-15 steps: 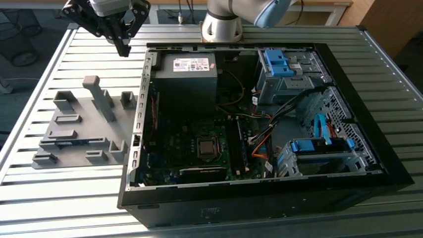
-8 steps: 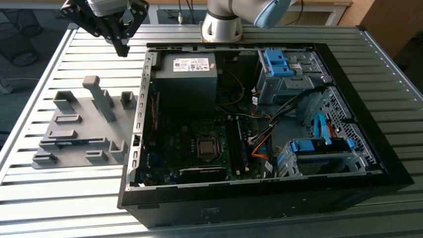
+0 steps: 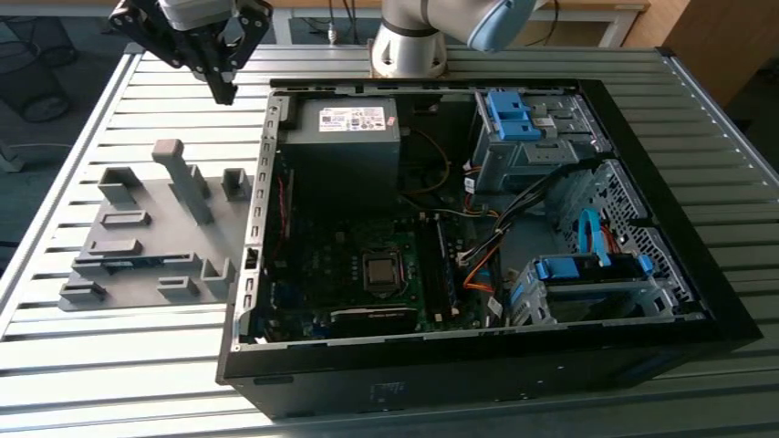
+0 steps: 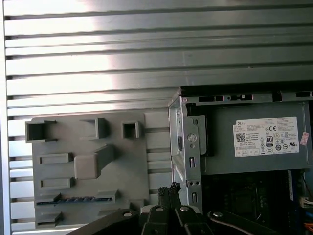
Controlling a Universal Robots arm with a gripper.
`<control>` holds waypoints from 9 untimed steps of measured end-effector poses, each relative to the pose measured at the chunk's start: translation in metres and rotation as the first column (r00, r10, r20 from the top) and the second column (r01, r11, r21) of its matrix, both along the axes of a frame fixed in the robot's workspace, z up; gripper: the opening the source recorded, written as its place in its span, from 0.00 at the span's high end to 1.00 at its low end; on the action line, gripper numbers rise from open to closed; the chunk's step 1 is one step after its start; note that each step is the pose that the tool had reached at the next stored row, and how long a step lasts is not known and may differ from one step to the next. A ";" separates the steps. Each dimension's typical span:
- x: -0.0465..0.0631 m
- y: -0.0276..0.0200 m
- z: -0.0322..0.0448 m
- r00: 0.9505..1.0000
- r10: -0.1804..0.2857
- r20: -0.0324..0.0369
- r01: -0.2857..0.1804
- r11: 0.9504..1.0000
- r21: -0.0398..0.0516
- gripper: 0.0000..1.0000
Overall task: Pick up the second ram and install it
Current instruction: 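Reach for the second ram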
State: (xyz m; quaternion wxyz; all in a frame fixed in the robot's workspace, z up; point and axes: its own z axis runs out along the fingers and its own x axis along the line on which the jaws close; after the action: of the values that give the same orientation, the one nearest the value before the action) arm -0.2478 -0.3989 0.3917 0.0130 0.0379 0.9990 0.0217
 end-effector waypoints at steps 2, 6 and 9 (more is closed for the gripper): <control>-0.002 0.0000 -0.0001 1.000 0.000 0.000 0.000 1.000 0.000 0.89; -0.005 0.0000 0.0000 1.000 0.000 0.000 0.000 1.000 0.000 0.89; -0.008 0.0000 -0.0001 1.000 0.000 0.000 0.000 1.000 0.000 0.89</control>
State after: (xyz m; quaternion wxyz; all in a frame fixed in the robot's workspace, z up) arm -0.2553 -0.3989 0.3916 0.0131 0.0379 0.9990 0.0217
